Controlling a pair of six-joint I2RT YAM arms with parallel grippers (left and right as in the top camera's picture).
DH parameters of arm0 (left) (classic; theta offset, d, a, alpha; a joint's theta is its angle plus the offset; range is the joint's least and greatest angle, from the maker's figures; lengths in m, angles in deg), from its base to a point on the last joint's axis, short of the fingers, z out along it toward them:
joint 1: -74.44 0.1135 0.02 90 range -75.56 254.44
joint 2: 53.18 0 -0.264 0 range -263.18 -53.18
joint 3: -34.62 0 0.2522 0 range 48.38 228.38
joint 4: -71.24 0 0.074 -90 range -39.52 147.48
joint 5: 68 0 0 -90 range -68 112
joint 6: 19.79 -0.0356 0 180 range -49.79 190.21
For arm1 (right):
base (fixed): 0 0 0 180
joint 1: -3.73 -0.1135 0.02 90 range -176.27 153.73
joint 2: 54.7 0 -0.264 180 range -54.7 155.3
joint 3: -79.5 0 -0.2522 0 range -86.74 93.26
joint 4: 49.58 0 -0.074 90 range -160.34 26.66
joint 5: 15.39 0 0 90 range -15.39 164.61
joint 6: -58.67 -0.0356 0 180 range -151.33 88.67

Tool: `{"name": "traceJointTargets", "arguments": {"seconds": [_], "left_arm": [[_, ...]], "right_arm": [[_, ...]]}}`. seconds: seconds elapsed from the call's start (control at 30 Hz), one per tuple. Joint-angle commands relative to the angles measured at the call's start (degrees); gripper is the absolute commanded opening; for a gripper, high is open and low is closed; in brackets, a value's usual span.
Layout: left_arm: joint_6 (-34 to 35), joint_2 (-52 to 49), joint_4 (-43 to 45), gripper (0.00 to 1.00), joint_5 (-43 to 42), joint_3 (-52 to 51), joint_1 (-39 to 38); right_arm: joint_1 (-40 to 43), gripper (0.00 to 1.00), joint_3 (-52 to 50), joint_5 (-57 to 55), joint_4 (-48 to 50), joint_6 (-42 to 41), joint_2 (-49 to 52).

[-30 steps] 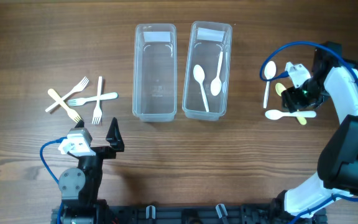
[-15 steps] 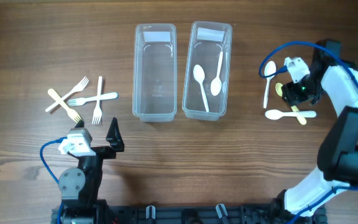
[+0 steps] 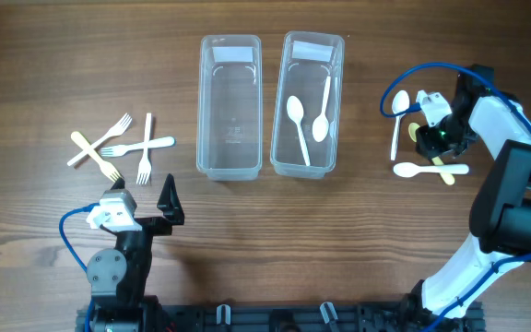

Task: Pack container
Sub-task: 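Move right gripper back and grasp the yellow spoon, then place the yellow spoon into the right container and open gripper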

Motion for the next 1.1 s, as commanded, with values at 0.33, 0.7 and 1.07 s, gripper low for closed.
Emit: {"name": "traceJointTargets", "arguments": {"seconds": [0.33,0.7,1.07], "left_arm": [[-1.1,0.4,0.2,1.0,0.6,-0.5,-0.3],[-1.1,0.4,0.2,1.0,0.6,-0.5,-0.3],[-1.1,0.4,0.2,1.0,0.6,-0.5,-0.3]], "right_arm": [[0.3,0.04,7.6,-3.3,0.8,-6.2,-1.7],[-2.2,0.04,16.3,15.7,6.7,-17.5,-7.2],[-22.3,0.04,16.3,22.1,14.8,-33.4,-8.7]]}}
